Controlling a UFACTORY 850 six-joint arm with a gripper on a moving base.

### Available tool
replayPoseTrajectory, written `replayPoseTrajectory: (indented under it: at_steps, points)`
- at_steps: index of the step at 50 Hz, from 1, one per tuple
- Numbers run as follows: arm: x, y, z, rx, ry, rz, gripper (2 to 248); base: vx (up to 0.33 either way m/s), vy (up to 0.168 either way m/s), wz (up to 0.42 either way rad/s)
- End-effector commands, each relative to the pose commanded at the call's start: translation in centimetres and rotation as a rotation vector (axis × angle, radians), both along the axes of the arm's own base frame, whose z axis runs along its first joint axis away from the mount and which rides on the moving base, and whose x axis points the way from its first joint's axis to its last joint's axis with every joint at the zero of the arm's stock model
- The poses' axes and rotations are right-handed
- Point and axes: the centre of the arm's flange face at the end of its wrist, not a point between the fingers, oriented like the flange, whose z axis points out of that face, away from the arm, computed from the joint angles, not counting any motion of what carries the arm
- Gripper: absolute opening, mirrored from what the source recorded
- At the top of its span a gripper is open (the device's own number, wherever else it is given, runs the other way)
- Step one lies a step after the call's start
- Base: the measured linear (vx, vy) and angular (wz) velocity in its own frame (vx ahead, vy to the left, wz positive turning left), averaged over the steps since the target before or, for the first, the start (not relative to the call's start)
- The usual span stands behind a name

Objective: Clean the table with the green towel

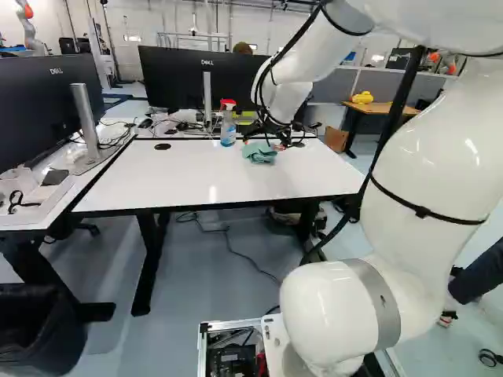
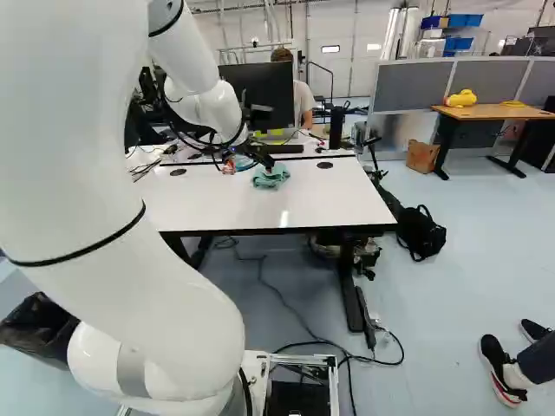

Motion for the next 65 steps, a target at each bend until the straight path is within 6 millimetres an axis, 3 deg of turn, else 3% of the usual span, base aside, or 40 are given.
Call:
replayPoseTrajectory:
  at_steps: [38, 65]
  points:
    - [-7.4, 1.4, -0.3, 0.0, -0.005, 0.041, 247, 0.0, 0.0, 0.0]
    - [-7.8, 1.5, -0.3, -0.001, -0.008, 0.043, 247, 0.0, 0.0, 0.0]
